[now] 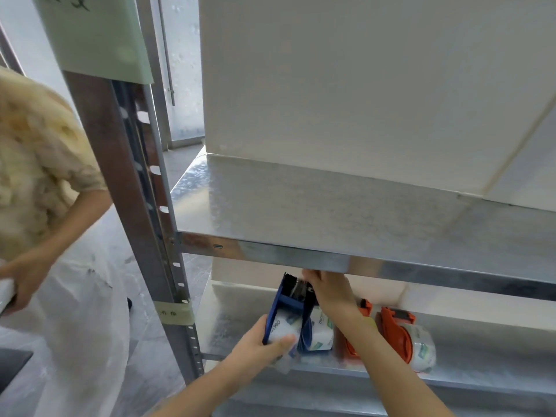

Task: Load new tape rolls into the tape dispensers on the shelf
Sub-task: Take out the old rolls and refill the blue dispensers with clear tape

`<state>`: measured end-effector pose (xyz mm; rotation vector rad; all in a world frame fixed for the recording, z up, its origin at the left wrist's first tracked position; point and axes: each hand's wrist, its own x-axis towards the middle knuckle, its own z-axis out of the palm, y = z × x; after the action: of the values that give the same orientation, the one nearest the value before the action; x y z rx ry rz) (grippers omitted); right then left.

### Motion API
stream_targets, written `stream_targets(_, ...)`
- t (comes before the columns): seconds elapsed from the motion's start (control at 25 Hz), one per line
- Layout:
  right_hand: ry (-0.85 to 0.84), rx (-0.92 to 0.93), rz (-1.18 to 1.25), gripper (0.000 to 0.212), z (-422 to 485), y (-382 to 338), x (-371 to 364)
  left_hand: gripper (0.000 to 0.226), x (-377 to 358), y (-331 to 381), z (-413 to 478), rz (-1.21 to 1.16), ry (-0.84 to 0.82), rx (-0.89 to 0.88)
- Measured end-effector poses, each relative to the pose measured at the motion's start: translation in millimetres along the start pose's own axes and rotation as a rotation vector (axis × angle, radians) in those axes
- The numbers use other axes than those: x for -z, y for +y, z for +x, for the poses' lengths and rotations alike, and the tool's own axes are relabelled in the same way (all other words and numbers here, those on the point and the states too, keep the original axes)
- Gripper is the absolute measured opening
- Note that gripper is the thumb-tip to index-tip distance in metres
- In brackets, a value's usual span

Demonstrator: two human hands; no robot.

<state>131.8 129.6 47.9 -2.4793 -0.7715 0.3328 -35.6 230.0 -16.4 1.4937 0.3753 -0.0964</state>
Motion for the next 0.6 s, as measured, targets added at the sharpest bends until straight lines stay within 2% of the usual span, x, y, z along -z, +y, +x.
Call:
stream_targets(0.04,-0.001,0.069,-0.165,0.017,4.1,-1.7,-1.3,0.048,-1.1,-2.9,3.5,-0.027,0.051,0.003)
stream_targets(0.12,0.021,0.208,-0.446,0.026,7.0,-7.2,-2.3,0.044,-3.7,-6.7,5.8,-0.099,0.065,0.007)
stream_targets(0.2,0.016,0.264,-0.586,0.025,7.3,-12.1,-4.0,0.036,-3.1,-10.6,6.4,-0.173,0.071,0.016)
stream_targets(0.32,-0.01,0.155,-0.447,0.02,11.1,-14.8,-6.8,0.025,-1.0,-12.4,3.0,-0.228,0.097,0.026)
stream_targets(0.36,0.032,0.151,-0.394,0.015,10.8,-17.1,-8.6,0.028,0.6,-14.0,1.8,-0.221,0.108,0.021)
stream_targets(0.4,0.098,0.208,-0.441,0.01,9.6,-18.2,-11.0,0.033,1.3,-14.9,0.8,-0.209,0.112,0.011)
stream_targets(0.44,0.084,0.172,-0.47,0.023,7.3,-20.6,-11.5,0.04,2.1,-16.5,0.3,-0.203,0.119,-0.01)
stream_targets(0.48,0.143,0.149,-0.505,0.039,7.6,-23.5,-8.4,0.047,2.7,-18.5,-0.7,-0.203,0.136,-0.027)
stream_targets(0.52,0.099,0.091,-0.428,0.047,14.5,-24.3,-9.2,0.05,2.0,-19.1,-1.9,-0.209,0.152,-0.042)
stream_targets(0.56,0.078,0.081,-0.436,0.045,15.3,-22.2,-13.6,0.051,1.7,-19.9,-3.1,-0.204,0.153,-0.064)
stream_targets(0.6,0.061,0.041,-0.323,0.04,19.3,-14.8,-19.1,0.052,0.7,-20.4,-4.2,-0.187,0.138,-0.099)
